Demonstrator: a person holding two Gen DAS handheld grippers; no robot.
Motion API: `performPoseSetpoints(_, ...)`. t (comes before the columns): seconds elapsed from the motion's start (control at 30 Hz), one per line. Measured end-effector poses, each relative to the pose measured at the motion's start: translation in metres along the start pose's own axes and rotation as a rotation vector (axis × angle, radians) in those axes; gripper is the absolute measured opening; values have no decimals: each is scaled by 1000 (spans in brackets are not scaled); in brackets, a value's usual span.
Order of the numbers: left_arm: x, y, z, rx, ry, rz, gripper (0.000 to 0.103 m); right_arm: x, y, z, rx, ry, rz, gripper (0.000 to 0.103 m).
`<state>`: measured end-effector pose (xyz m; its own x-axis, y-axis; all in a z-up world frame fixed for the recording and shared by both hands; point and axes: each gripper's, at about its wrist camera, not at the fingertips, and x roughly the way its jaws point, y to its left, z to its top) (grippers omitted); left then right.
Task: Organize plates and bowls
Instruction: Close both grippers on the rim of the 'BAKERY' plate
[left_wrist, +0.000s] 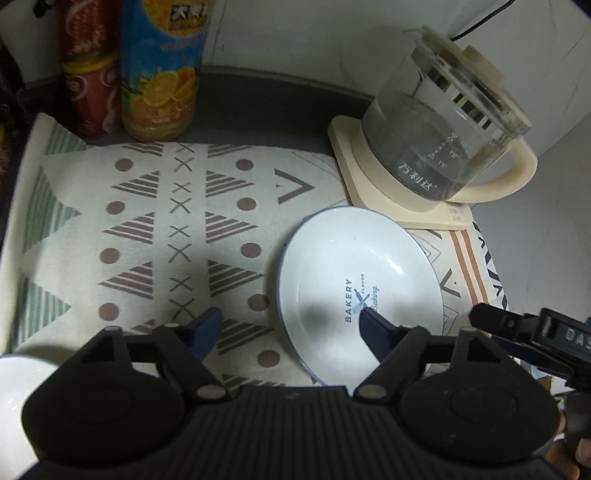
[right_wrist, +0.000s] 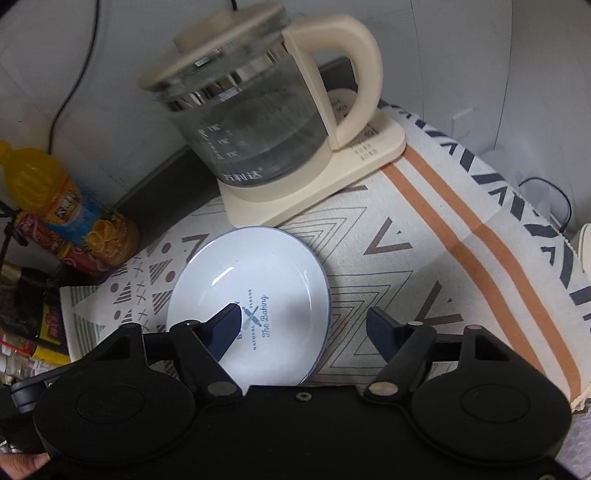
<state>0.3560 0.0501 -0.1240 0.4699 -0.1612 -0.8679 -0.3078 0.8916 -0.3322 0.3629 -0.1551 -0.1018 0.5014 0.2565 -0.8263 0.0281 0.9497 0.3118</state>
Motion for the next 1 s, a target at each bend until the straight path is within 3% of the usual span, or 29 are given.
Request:
performPoseSetpoints(0.43, 42, -3, 12, 0, 103, -21, 56, 49, -3, 23, 27, 135, -48, 65)
performPoseSetpoints(0.7, 58, -6, 13, -4, 150, -32, 37, 70, -16, 23, 93, 206, -34, 54)
performPoseSetpoints(0.77, 59, -7, 13, 2, 144, -28, 37, 74, -16, 23, 91, 219, -29, 45)
performPoseSetpoints(1.0, 59, -7, 12, 8, 135, -14, 31, 82, -18, 25, 91, 252, 15, 34)
